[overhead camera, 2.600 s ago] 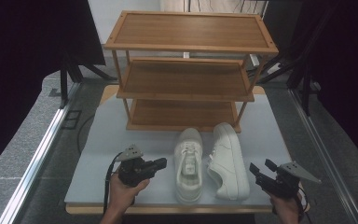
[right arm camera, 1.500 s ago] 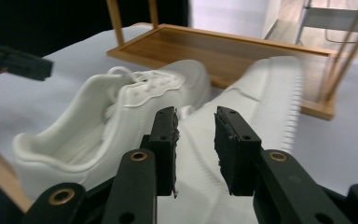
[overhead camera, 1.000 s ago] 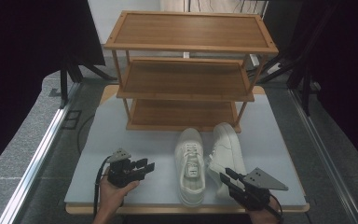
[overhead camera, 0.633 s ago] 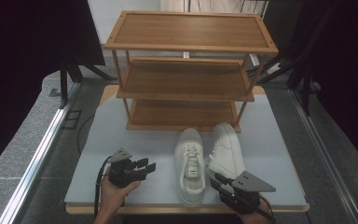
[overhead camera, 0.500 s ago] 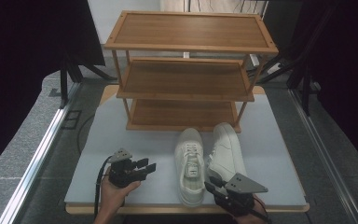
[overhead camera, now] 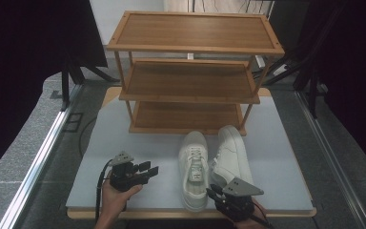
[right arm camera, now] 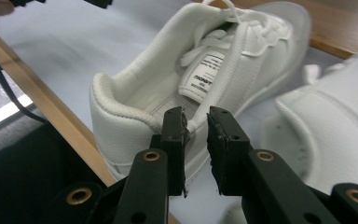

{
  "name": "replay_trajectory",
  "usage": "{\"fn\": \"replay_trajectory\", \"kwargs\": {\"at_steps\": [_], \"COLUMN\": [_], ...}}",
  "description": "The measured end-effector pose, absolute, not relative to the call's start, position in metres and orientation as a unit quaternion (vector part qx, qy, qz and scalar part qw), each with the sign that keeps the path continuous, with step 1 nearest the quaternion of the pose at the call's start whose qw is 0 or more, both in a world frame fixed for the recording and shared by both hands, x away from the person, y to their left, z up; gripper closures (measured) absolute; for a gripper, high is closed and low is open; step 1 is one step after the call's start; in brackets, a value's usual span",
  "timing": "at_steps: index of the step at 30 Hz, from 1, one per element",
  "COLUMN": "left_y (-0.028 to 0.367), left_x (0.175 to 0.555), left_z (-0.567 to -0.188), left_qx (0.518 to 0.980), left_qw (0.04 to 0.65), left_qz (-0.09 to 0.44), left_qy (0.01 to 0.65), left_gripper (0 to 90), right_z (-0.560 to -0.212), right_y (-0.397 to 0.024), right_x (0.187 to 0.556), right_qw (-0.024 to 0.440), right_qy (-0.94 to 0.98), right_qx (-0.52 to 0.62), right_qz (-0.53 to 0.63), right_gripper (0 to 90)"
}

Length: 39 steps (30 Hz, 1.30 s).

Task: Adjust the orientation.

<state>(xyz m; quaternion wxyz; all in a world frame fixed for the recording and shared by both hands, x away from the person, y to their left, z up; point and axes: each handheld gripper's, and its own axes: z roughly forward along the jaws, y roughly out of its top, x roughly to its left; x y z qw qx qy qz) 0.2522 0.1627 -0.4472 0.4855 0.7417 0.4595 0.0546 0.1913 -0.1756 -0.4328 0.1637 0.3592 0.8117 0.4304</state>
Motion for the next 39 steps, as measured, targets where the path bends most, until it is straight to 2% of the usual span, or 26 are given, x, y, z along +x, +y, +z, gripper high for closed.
{"fn": "replay_trajectory", "kwargs": {"at_steps": [7,11,15,22,24,30,33,35,39], "left_y": [0.156,0.148,0.139,0.104,0.095,0.083,0.082,0.080,0.086], "left_x": [0.252,0.255,0.258,0.274,0.278,0.282,0.281,0.278,0.278], "left_z": [-0.443,-0.437,-0.432,-0.429,-0.432,-0.437,-0.436,-0.434,-0.433], "left_qx": [0.750,0.756,0.763,0.790,0.799,0.812,0.815,0.818,0.808], "left_qw": [0.480,0.480,0.480,0.455,0.442,0.434,0.427,0.419,0.421], "left_qz": [0.056,0.054,0.057,0.069,0.075,0.069,0.088,0.107,0.120], "left_qy": [0.452,0.442,0.429,0.405,0.402,0.384,0.382,0.380,0.393], "left_gripper": [51.1,46.9,44.2,43.4,46.0,65.2,69.9,76.9,80.8], "right_z": [-0.444,-0.448,-0.443,-0.428,-0.426,-0.421,-0.419,-0.419,-0.417], "right_y": [-0.129,-0.121,-0.128,-0.172,-0.184,-0.205,-0.208,-0.209,-0.212], "right_x": [0.185,0.188,0.187,0.190,0.193,0.196,0.196,0.197,0.196], "right_qw": [0.137,0.124,0.137,0.160,0.162,0.171,0.175,0.178,0.188], "right_qy": [0.816,0.813,0.805,0.769,0.755,0.733,0.728,0.728,0.728], "right_qx": [0.325,0.322,0.324,0.361,0.379,0.403,0.406,0.406,0.407], "right_qz": [0.457,0.469,0.478,0.503,0.510,0.521,0.523,0.522,0.519], "right_gripper": [72.7,71.3,71.0,64.3,63.3,61.1,60.5,60.0,59.8]}}
